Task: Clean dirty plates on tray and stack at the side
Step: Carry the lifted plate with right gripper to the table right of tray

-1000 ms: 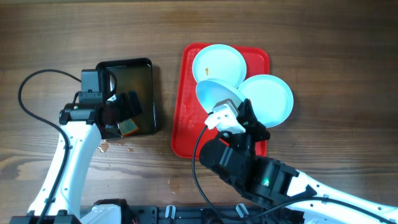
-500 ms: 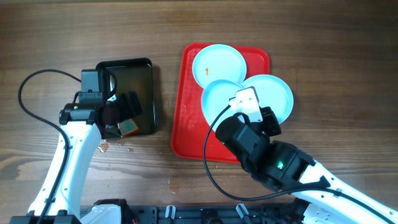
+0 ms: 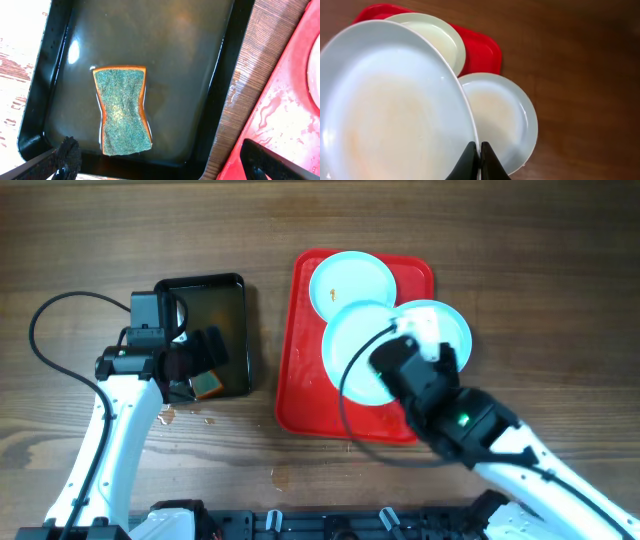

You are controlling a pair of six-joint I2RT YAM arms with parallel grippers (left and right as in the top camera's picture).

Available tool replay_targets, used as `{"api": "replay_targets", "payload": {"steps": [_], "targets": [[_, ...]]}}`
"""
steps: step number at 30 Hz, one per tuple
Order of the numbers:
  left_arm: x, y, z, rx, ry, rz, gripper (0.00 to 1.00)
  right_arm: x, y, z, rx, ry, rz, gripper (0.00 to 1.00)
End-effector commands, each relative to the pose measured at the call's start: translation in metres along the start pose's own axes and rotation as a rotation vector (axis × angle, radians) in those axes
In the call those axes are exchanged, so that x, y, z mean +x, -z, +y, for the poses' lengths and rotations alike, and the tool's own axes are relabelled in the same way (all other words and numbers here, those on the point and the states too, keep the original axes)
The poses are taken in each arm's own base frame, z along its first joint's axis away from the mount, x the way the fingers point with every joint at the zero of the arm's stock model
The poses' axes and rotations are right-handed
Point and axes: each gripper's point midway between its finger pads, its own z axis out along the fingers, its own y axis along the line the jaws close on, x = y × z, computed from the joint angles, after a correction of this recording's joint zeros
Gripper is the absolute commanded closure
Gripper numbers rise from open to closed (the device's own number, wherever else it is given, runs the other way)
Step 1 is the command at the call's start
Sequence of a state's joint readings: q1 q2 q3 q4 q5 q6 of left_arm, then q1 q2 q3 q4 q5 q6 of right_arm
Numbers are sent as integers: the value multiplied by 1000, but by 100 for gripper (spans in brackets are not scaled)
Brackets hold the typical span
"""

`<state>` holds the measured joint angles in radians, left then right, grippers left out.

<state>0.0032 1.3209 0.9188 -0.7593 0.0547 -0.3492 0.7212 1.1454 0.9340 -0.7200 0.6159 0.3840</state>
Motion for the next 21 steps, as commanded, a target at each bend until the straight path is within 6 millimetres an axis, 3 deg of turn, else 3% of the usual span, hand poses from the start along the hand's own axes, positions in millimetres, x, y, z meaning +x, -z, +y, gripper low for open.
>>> {"api": "replay_targets", "payload": {"steps": [1,4,8,11,15,18,19,21], "targets": [[-3,4,-2,18,1,-10,0,-2,-10,-13,-189,-304,122,96],[-3,4,-2,18,1,-10,0,5,-26,-53,-244,-519,211,96],[-3,4,-2,18,1,-10,0,23,-47,-144,-120,-807,230,96],[-3,4,-2,18,1,-10,0,56,-66,-212,47,-980,258,96],[-3,4,-2,18,1,-10,0,95,-92,-257,198,-1096,319,96],[-3,4,-2,18,1,-10,0,125,-116,-273,250,-1214,375,96],[-3,4,-2,18,1,-10,0,127,-126,-277,244,-1215,365,91],[-3,4,-2,18,1,-10,0,111,-134,-271,137,-1116,324,73]]}}
